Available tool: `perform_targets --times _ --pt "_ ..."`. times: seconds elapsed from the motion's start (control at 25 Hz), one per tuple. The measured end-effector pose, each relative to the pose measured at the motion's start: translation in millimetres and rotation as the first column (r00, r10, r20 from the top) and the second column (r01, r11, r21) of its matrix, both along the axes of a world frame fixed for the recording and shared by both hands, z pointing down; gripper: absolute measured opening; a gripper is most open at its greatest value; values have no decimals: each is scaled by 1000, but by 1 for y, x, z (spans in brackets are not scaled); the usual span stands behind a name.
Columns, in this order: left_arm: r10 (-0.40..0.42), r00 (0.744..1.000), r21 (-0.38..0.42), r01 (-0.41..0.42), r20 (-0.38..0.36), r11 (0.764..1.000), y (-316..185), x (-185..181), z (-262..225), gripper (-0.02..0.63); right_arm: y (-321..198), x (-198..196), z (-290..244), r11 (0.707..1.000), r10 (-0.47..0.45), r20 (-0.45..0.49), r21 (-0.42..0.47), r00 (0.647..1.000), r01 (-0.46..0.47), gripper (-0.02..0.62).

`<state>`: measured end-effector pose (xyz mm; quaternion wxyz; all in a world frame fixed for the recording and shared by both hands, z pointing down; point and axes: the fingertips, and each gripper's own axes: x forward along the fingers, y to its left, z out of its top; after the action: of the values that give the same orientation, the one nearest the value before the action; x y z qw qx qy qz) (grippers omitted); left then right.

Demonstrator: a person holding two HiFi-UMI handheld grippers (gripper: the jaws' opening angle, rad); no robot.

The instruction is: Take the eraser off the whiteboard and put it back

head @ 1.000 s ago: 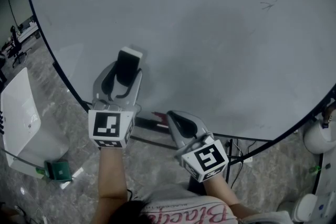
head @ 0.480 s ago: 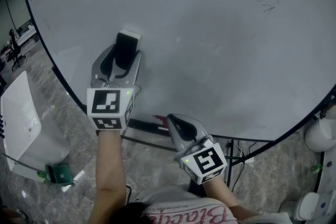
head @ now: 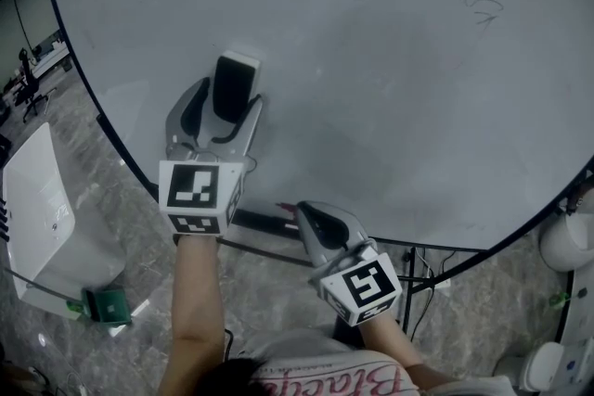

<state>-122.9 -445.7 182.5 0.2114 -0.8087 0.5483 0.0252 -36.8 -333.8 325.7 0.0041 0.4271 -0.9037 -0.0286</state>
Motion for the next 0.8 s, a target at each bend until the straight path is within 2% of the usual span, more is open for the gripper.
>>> perform_targets --times 0.12,0.16,0.28,0.48,0.8 --pt "18 999 -10 -18 -41 1000 12 -2 6 305 1 -1 -1 1000 0 -3 1 1000 0 2" --pt "26 998 -13 -27 -65 1000 18 -4 9 283 1 -1 -1 1000 2 -6 0 1000 -2 2" --pt "32 992 -21 -35 -119 999 37 -8 21 172 1 0 0 1000 8 -1 4 1000 -8 2" --pt "12 986 -27 -17 -168 999 68 -14 44 -2 3 0 2 1000 7 -10 -3 1000 -7 0" --pt "46 982 -123 -69 -185 990 97 7 94 -2 7 -7 -1 999 -26 -13 19 1000 27 0"
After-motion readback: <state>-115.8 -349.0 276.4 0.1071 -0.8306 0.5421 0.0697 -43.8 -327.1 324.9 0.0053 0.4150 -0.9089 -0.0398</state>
